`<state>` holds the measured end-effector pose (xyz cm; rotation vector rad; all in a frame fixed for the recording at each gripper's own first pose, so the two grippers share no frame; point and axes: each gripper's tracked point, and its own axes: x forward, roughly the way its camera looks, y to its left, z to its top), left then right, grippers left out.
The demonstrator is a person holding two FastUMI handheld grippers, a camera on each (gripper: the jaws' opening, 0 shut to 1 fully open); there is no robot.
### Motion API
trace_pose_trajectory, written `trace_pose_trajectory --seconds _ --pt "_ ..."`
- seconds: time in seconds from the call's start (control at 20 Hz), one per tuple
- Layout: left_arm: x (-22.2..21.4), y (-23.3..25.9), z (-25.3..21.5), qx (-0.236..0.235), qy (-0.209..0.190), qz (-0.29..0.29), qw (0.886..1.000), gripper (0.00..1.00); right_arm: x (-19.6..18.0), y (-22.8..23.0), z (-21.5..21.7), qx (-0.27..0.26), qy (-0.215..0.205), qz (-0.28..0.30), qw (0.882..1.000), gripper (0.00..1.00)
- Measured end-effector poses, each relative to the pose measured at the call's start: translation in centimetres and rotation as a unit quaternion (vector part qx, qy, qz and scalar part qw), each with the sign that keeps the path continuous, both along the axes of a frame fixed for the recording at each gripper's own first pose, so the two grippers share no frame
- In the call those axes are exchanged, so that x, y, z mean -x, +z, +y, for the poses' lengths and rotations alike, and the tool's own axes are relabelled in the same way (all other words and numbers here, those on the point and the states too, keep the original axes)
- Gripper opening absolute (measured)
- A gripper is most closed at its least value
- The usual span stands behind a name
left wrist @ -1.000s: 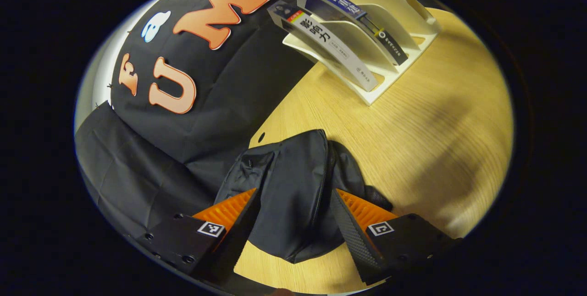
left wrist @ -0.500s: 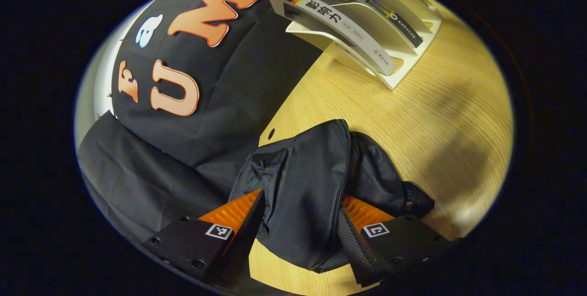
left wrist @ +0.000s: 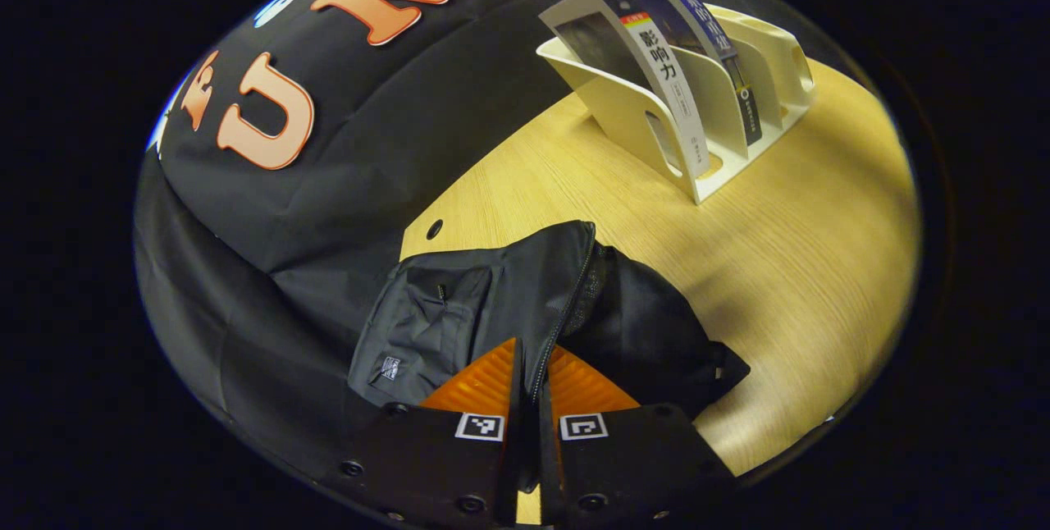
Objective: Open the schoolbag, grab two books from the bookshelf and put them into the schoolbag.
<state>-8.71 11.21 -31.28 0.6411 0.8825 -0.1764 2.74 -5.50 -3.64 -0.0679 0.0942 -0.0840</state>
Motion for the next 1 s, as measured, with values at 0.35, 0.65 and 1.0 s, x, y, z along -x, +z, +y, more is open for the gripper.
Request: trace_pose_trajectory --seconds 0.35,0.65,1.0 --pt "-1.0 2.8 1.3 0.044 -0.046 0.037 0.997 0.07 -3.0 -0.2 3.7 -0.009 -0.003 0.051 0.999 0.98" --pt "-1.7 5.3 3.2 0.103 -0.060 0.076 0.990 0.06 -5.2 0.3 6.6 0.027 0.000 0.090 0.996 0.98" --pt "-3.5 7.6 5.2 0.178 -0.063 0.106 0.976 0.06 -7.6 -0.4 9.4 0.037 0.009 0.162 0.986 0.98"
